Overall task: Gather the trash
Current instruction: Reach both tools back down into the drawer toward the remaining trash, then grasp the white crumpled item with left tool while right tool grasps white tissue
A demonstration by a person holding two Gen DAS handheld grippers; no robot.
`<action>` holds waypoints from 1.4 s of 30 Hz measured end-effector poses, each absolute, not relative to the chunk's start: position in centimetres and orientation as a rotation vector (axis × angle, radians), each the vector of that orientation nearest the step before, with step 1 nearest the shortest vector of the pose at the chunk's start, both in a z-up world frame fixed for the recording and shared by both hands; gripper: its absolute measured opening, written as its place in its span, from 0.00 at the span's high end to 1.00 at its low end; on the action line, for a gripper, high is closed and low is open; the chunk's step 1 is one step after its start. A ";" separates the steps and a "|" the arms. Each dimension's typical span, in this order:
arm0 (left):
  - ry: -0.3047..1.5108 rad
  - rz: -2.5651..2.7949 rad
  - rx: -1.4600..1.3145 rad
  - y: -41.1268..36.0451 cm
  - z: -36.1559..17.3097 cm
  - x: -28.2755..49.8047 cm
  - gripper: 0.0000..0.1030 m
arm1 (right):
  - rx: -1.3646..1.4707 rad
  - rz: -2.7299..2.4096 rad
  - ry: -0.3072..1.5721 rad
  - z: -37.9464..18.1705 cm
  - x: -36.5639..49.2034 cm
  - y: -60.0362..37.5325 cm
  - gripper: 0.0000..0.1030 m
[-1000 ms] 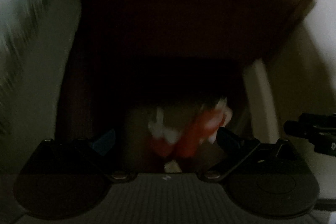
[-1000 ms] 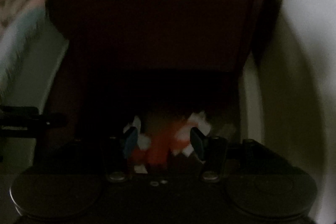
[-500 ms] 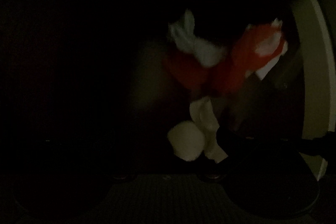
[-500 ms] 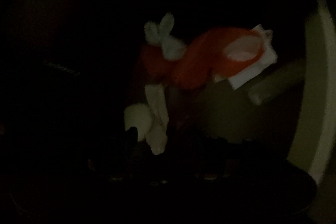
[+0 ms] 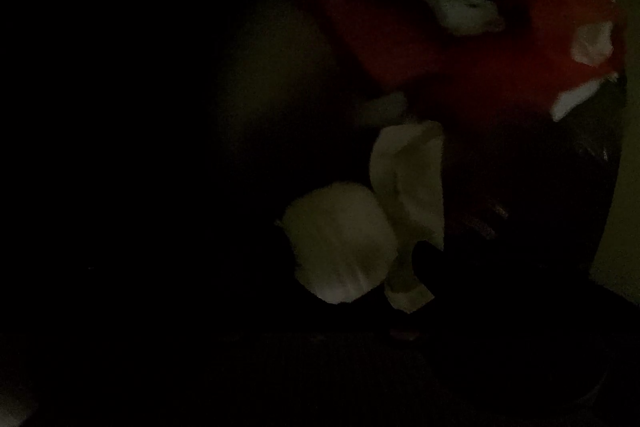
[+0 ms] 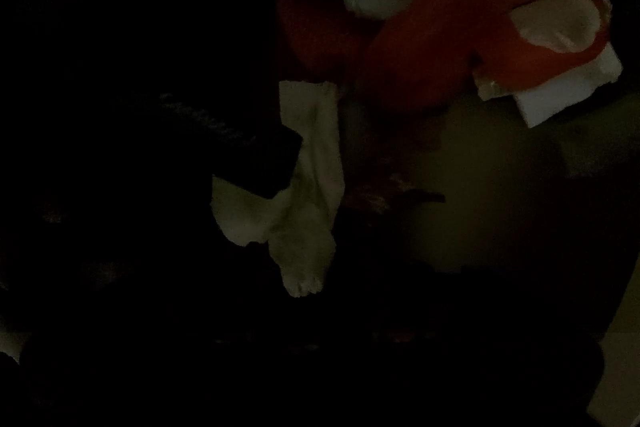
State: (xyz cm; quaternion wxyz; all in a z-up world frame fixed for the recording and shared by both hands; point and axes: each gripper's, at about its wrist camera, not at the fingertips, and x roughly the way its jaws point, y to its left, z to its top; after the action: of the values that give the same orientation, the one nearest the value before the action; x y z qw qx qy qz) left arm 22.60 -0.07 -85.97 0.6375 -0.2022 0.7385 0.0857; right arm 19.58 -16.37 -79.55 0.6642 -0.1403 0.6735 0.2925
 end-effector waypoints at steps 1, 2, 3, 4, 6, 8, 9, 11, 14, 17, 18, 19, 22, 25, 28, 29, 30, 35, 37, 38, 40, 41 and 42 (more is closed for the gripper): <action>1.687 0.207 -0.478 0.0 -86.4 22.5 0.01 | -0.309 0.652 1.528 -79.8 19.6 -16.3 0.48; 1.690 0.207 -0.494 0.0 -86.7 22.4 0.01 | -0.300 0.643 1.535 -80.1 19.7 -16.3 0.48; 1.694 0.204 -0.501 -0.1 -86.9 22.4 0.01 | -0.286 0.630 1.540 -80.4 19.8 -16.3 0.48; 1.696 0.199 -0.502 -0.3 -87.2 22.4 0.01 | -0.277 0.623 1.544 -80.6 19.8 -16.4 0.48; 1.691 0.180 -0.507 -0.7 -87.5 22.5 0.01 | -0.268 0.618 1.544 -80.8 19.9 -16.4 0.48; 1.694 0.170 -0.493 -1.0 -87.7 22.6 0.06 | -0.279 0.620 1.534 -81.0 20.0 -16.3 0.49; 1.698 0.167 -0.499 -1.0 -87.8 22.6 0.10 | -0.278 0.619 1.531 -81.2 20.0 -16.1 0.49; 1.688 0.175 -0.499 -0.9 -87.8 22.6 0.10 | -0.275 0.617 1.527 -81.2 20.1 -16.2 0.49; 1.680 0.181 -0.493 -1.1 -87.6 22.3 0.15 | -0.259 0.604 1.534 -81.4 19.9 -16.1 0.59; 1.667 0.173 -0.494 -1.5 -87.2 21.8 0.29 | -0.252 0.598 1.538 -81.4 19.9 -15.9 0.69; 1.662 0.169 -0.496 -1.7 -87.0 21.7 0.38 | -0.254 0.597 1.535 -81.4 19.9 -15.8 0.71; 1.658 0.160 -0.495 -1.9 -86.9 21.6 0.41 | -0.251 0.595 1.533 -81.5 19.9 -15.7 0.74; 1.648 0.147 -0.456 -2.4 -87.0 21.1 0.44 | -0.244 0.589 1.529 -81.5 19.7 -15.6 0.79; 1.637 0.143 -0.463 -2.5 -86.7 20.5 0.46 | -0.228 0.587 1.523 -81.0 19.7 -16.1 0.82; 1.628 0.138 -0.446 -2.5 -86.1 20.1 0.50 | -0.212 0.585 1.519 -80.2 19.6 -16.1 0.83; 1.626 0.142 -0.448 -2.5 -85.9 19.8 0.57 | -0.212 0.585 1.516 -79.8 19.5 -16.1 0.84; 1.627 0.146 -0.454 -2.4 -85.5 19.6 0.67 | -0.210 0.586 1.509 -79.1 19.4 -16.2 0.84; 1.621 0.157 -0.475 -2.1 -83.5 18.7 0.85 | -0.178 0.548 1.493 -76.2 20.0 -17.3 0.84; 1.624 0.149 -0.488 -2.1 -83.2 18.5 0.85 | -0.172 0.553 1.483 -75.1 20.1 -18.0 0.84; 1.623 0.146 -0.491 -2.1 -83.2 18.4 0.85 | -0.175 0.556 1.475 -74.8 20.1 -18.1 0.84; 1.615 0.143 -0.484 -2.2 -83.0 18.5 0.85 | -0.187 0.555 1.462 -74.3 20.0 -18.4 0.84; 1.617 0.140 -0.485 -1.9 -83.5 18.2 0.85 | -0.186 0.549 1.460 -74.3 19.9 -18.5 0.84; 1.616 0.138 -0.491 -1.8 -83.6 18.2 0.85 | -0.181 0.541 1.460 -74.3 19.9 -18.8 0.84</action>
State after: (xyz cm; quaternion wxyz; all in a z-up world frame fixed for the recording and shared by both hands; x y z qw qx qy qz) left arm 18.16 -1.83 -83.59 0.6620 -0.2172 0.7148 0.0612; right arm 19.90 -18.80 -74.34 0.7082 -0.0816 0.6577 0.2436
